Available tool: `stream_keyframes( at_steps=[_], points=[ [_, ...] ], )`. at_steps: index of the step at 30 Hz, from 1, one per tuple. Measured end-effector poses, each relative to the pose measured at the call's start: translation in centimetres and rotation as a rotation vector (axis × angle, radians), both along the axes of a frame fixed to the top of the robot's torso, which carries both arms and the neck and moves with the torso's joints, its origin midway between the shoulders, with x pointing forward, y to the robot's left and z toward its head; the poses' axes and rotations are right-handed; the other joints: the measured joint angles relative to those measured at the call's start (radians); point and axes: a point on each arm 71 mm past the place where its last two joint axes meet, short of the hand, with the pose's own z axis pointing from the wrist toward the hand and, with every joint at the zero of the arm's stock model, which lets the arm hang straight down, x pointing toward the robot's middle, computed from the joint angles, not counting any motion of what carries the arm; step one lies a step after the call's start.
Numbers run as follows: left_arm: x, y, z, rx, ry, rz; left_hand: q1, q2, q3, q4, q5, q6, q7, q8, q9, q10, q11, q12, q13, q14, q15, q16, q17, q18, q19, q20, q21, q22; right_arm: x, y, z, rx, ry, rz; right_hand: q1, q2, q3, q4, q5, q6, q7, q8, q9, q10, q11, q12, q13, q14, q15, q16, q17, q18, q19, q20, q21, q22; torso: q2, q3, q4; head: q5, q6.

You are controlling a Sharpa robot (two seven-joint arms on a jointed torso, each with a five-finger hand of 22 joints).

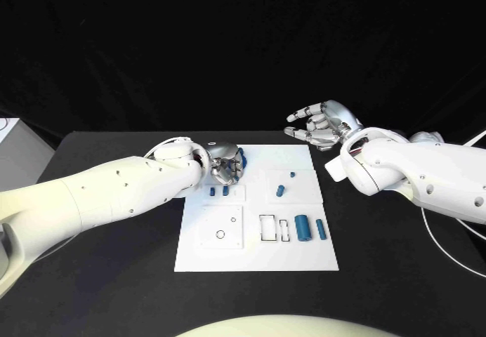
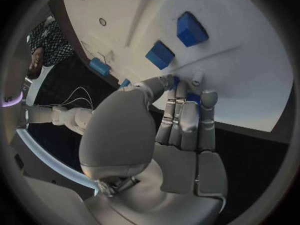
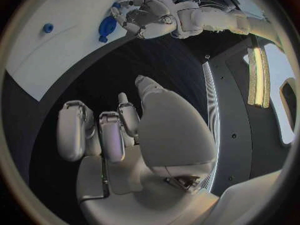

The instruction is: Assemble the parts on the task board

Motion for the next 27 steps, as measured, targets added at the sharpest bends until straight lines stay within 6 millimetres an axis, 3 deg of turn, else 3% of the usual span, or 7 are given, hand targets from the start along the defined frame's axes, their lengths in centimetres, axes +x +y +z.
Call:
stream_keyframes(
  at_steps=[9,16,27],
  points=[
    [-0.2,0.9,0.2,-0.037,-0.028,0.009,-0.001,0.006,0.005,-0.016,-0.002,0.009,0.001,-0.021,0.004,0.022,0.001,-0.04,-0.009,0.008,0.002,0.0,0.006,0.0,0.011,-0.005,0.015,0.022,0.0,0.0,0.0,0.0,0.0,0.0,0.0,0.0,0.0,0.0,0.0,0.0,0.0,0.0,0.0,0.0,0.0,0.0,0.0,0.0,0.0,0.0,0.001,0.0,0.0,0.0,0.0,0.0,0.0,-0.0007,-0.0001,-0.001,0.006],
    [-0.5,2.1,1.9,-0.13,-0.045,0.02,-0.009,0.014,0.008,-0.019,-0.002,0.012,0.005,-0.03,0.004,0.029,0.002,-0.058,-0.012,0.008,0.002,0.0,0.002,0.0,0.015,-0.002,0.015,0.021,0.0,-0.1,0.0,-0.001,0.0,-0.002,0.0,0.0,0.0,0.0,0.0,0.0,0.0,0.0,0.0,0.0,0.0,0.0,0.0,0.0,0.0,0.0,0.001,0.0,0.0,0.0,0.0,0.0,0.0,-0.0009,0.0002,-0.002,0.008],
    [-0.7,5.6,3.1,-0.201,-0.003,0.073,-0.032,0.007,0.001,-0.017,-0.002,0.012,0.005,-0.041,0.008,0.036,0.004,-0.084,-0.018,0.012,0.006,0.0,0.001,0.0,0.015,-0.002,0.015,0.022,0.0,-0.3,0.0,-0.002,0.0,-0.006,0.0,0.0,0.0,0.0,0.0,0.0,0.0,0.0,0.0,0.0,0.0,0.0,0.0,0.0,0.0,0.0,0.001,0.0,0.0,0.0,0.0,0.0,-0.005,0.0003,0.0059,-0.001,0.007]
  ],
)
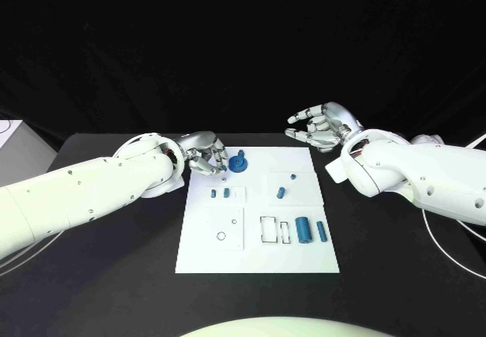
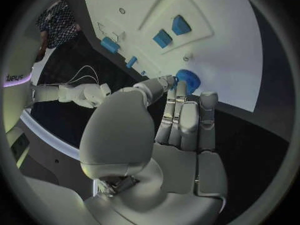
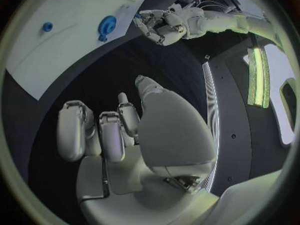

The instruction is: Assemble the parts on the task board

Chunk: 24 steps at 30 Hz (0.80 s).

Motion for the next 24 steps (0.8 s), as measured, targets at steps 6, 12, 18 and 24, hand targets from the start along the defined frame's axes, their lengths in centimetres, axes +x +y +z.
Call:
stream_keyframes(
  at_steps=[6,12,18,24],
  points=[
    [0.1,0.9,-0.2,0.005,0.036,0.011,-0.001,-0.001,0.0,0.0,0.0,0.0,0.0,0.0,0.002,0.0,0.0,-0.004,0.0,0.0,0.0,0.0,0.0,-0.011,0.0,0.0,0.0,0.003,0.0,-0.1,0.0,0.0,0.0,-0.002,0.0,0.0,0.0,0.0,0.0,0.0,0.0,0.0,0.0,0.0,0.0,0.0,0.0,0.0,0.0,0.0,0.0,0.0,0.0,0.0,0.0,0.0,-0.002,-0.0002,0.0023,0.0,-0.002],
    [0.4,1.0,-0.7,0.03,0.055,0.009,-0.001,-0.001,0.0,0.0,0.0,0.001,-0.001,-0.003,0.002,0.002,0.002,-0.004,0.0,0.0,0.0,0.0,0.0,-0.011,0.0,0.0,0.0,0.003,0.0,0.0,0.0,0.0,0.0,-0.001,0.0,0.0,0.0,0.0,0.0,0.0,0.0,0.0,0.0,0.0,0.0,0.0,0.0,0.0,0.0,0.0,0.0,0.0,0.0,0.0,0.0,0.0,-0.001,-0.0003,0.0011,0.007,-0.002],
    [0.5,0.6,-1.2,0.049,0.06,0.001,-0.001,-0.001,0.0,0.0,0.0,0.003,-0.004,-0.006,0.001,0.003,0.003,-0.004,0.0,0.0,0.0,0.0,0.0,-0.011,0.0,0.0,0.0,0.003,0.1,0.0,0.0,-0.001,0.0,-0.002,0.0,0.0,0.0,0.0,0.0,0.0,0.0,0.0,0.0,0.0,0.0,0.0,0.0,0.0,0.0,0.0,0.0,0.0,0.0,0.0,0.0,0.0,0.001,-0.0008,-0.0013,0.01,-0.002],
    [0.6,0.2,-1.5,0.058,0.058,-0.005,-0.001,-0.001,0.0,0.0,0.0,0.003,-0.004,-0.006,0.001,0.007,0.0,-0.004,-0.001,0.0,0.0,0.0,0.0,-0.009,0.0,0.0,0.0,0.003,0.0,0.0,0.0,-0.001,0.0,-0.001,0.0,0.0,0.0,0.0,0.0,0.0,0.0,0.0,0.0,0.0,0.0,0.0,0.0,0.0,0.0,0.0,0.0,0.0,0.0,0.0,0.0,0.0,0.002,-0.0008,-0.0012,0.008,-0.006]
  ],
)
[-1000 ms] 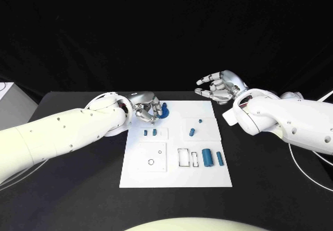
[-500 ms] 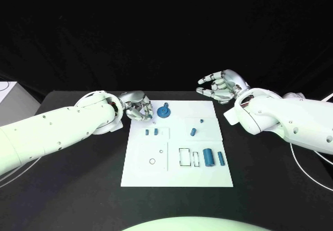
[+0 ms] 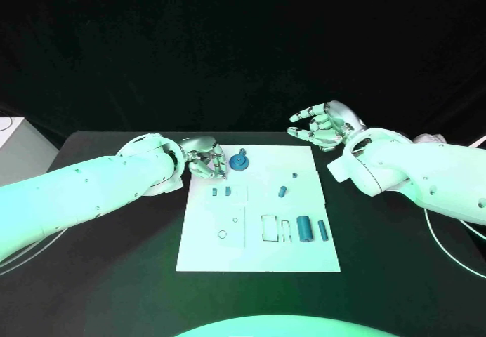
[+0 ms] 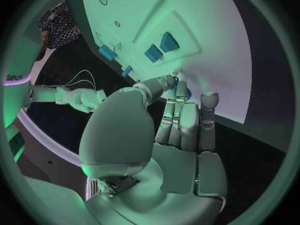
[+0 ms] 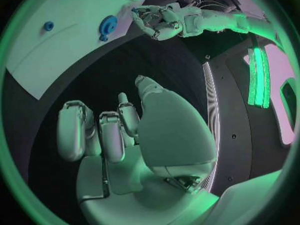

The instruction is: Assemble the parts on the task board

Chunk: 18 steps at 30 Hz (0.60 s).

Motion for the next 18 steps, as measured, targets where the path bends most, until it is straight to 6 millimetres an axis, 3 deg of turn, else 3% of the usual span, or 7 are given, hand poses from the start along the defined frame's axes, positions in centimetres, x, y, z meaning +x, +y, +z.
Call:
stream_keyframes(
  at_steps=[18],
  points=[
    [0.22,-0.45,-0.56,0.025,-0.003,-0.005,0.0,0.0,-0.003,-0.003,0.0,0.0,0.0,-0.001,0.0,0.004,-0.003,-0.006,0.0,0.0,0.0,0.004,0.001,0.0,0.0,0.0,0.0,0.002,-0.02,0.05,0.0,0.0,0.0,0.001,0.0,0.0,0.0,0.0,0.0,0.0,0.0,0.0,0.0,0.0,0.0,0.0,0.0,0.0,0.0,0.0,0.0,0.0,0.0,0.0,0.0,0.0,-0.002,0.0001,0.0012,-0.003,-0.004]
  ],
)
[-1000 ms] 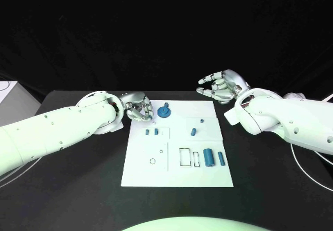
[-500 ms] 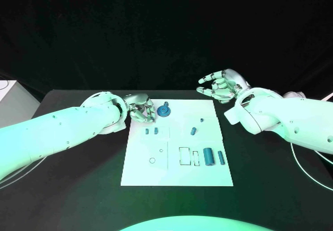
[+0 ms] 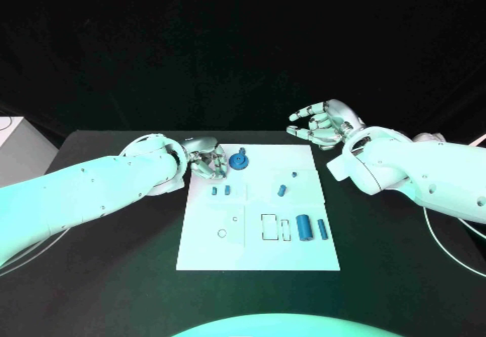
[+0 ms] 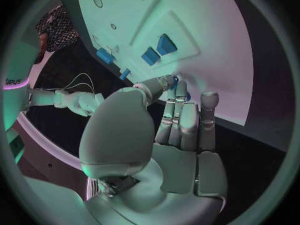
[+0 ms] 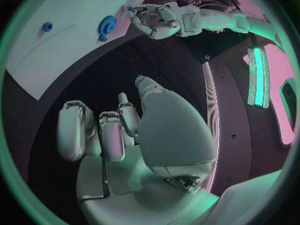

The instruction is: Assemble the parts on the task board

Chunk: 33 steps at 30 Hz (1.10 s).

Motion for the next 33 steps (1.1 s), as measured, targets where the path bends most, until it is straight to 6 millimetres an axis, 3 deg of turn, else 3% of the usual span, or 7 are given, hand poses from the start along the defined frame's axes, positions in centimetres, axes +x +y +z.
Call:
stream_keyframes(
  at_steps=[33],
  points=[
    [0.08,-0.88,-0.44,0.032,0.019,-0.016,0.0,0.0,-0.003,-0.003,-0.002,0.008,0.0,-0.004,0.002,0.009,0.001,-0.003,0.002,0.004,-0.004,0.0,0.0,0.0,0.0,0.0,0.0,0.0,-0.04,-0.1,0.02,0.0,0.0,-0.001,0.0,0.0,0.0,0.0,0.0,0.0,0.0,0.0,0.0,0.0,0.0,0.0,0.0,0.0,0.0,0.0,0.0,0.0,0.0,0.0,0.0,0.0,0.001,-0.0003,0.0,-0.003,-0.006]
  ],
)
